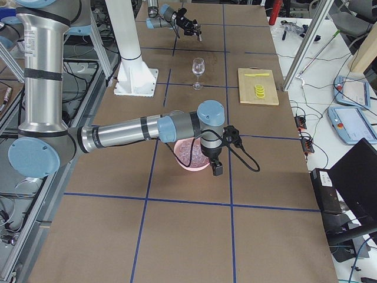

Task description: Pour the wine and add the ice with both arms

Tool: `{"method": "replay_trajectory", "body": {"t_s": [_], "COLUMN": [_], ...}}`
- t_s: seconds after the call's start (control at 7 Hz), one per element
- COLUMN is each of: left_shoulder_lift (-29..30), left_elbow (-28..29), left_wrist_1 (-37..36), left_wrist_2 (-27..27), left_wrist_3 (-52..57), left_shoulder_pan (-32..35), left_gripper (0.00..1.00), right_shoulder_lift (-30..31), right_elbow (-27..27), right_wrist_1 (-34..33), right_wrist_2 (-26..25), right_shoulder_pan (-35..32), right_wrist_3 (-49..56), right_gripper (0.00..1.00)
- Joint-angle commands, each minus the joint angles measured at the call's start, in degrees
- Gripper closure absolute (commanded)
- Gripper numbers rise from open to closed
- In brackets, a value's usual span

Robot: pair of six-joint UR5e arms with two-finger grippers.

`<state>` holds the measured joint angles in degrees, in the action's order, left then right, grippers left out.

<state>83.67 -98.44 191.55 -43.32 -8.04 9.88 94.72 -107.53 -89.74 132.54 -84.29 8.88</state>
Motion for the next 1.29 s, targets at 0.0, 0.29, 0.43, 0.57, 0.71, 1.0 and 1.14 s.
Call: {"method": "replay_trajectory", "body": {"t_s": [0.0, 0.29, 0.43, 0.57, 0.71, 1.0, 1.14], "left_shoulder_lift": [-0.7, -0.8, -0.8, -0.8, -0.4, 0.1, 0.1], "left_elbow": [0.0, 0.8, 1.4, 2.9, 5.9, 9.2, 10.0], "left_wrist_1": [-5.6, -10.0, -11.0, -10.5, -9.7, -5.2, -4.3], "left_wrist_2": [-12.0, -14.1, -14.1, -13.6, -11.5, -5.7, -4.8], "left_wrist_3": [-14.7, -25.2, -32.5, -34.4, -34.6, -34.4, -34.4], "left_shoulder_pan": [5.6, 8.4, 8.4, 8.6, 8.4, 8.1, 8.0], "left_gripper": [1.00, 1.00, 1.00, 1.00, 1.00, 1.00, 1.00], "right_shoulder_lift": [-0.2, -0.3, -0.3, -0.4, -0.3, -0.3, -0.3], "right_elbow": [0.0, -0.3, -0.4, -0.4, -0.4, -0.4, -0.4], "right_wrist_1": [0.1, 0.1, 0.1, 0.1, 0.0, 0.1, 0.1], "right_wrist_2": [0.0, 0.0, 0.0, 0.0, 0.0, 0.0, 0.0], "right_shoulder_pan": [0.0, 0.0, 0.0, 0.0, 0.0, 0.0, 0.0], "right_wrist_3": [0.0, 0.0, 0.0, 0.0, 0.0, 0.0, 0.0], "right_gripper": [0.00, 0.00, 0.00, 0.00, 0.00, 0.00, 0.00]}}
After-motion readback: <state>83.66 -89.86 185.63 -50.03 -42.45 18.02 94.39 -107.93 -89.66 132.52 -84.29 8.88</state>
